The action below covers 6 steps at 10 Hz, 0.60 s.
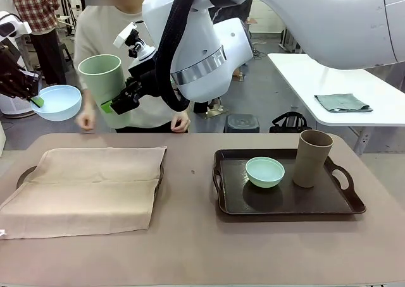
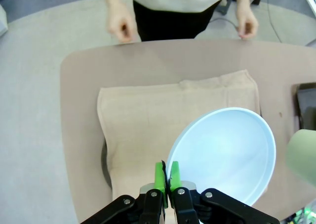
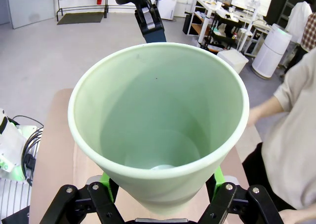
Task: Set up a tray with a mat and arrange the tableware.
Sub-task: Place the Picnic Bowl and Reusable plastic cup back onto the Handle tray in front of the human's position.
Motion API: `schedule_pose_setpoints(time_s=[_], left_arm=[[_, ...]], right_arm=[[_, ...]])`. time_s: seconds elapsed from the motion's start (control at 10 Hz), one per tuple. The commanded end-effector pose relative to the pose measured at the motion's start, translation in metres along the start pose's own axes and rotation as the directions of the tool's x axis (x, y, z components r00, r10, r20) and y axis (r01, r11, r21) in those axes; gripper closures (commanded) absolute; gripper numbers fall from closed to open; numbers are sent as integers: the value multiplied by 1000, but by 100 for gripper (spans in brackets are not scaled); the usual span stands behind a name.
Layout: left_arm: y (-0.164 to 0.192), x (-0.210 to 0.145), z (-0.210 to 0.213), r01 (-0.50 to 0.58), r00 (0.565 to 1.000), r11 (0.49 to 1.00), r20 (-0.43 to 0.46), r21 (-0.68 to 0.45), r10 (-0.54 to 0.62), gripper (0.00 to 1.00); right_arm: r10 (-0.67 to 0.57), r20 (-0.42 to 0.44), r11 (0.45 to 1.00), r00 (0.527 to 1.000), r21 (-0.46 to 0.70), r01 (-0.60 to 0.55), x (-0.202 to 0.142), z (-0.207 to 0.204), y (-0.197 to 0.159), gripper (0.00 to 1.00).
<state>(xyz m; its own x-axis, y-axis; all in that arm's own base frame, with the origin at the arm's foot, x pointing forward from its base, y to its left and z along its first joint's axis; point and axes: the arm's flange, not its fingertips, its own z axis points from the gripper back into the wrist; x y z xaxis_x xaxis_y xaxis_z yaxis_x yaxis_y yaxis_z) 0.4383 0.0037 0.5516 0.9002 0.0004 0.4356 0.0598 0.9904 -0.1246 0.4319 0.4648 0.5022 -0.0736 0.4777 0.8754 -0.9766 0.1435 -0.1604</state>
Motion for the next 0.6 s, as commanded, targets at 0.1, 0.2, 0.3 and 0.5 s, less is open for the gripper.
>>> schedule_pose_setpoints(time_s=[0.1, 0.2, 0.3, 0.5], left_arm=[[1, 0, 0, 6, 1000, 1000, 9, 0, -6, 100], [1, 0, 0, 6, 1000, 1000, 9, 0, -6, 100], [1, 0, 0, 6, 1000, 1000, 9, 0, -6, 100], [1, 0, 0, 6, 1000, 1000, 9, 0, -6, 100]], right_arm=[[11, 12, 1000, 1000, -3, -11, 0, 1, 0, 100], [11, 12, 1000, 1000, -3, -11, 0, 1, 0, 100], [11, 12, 1000, 1000, -3, -11, 0, 1, 0, 100], [11, 12, 1000, 1000, -3, -11, 0, 1, 0, 100]])
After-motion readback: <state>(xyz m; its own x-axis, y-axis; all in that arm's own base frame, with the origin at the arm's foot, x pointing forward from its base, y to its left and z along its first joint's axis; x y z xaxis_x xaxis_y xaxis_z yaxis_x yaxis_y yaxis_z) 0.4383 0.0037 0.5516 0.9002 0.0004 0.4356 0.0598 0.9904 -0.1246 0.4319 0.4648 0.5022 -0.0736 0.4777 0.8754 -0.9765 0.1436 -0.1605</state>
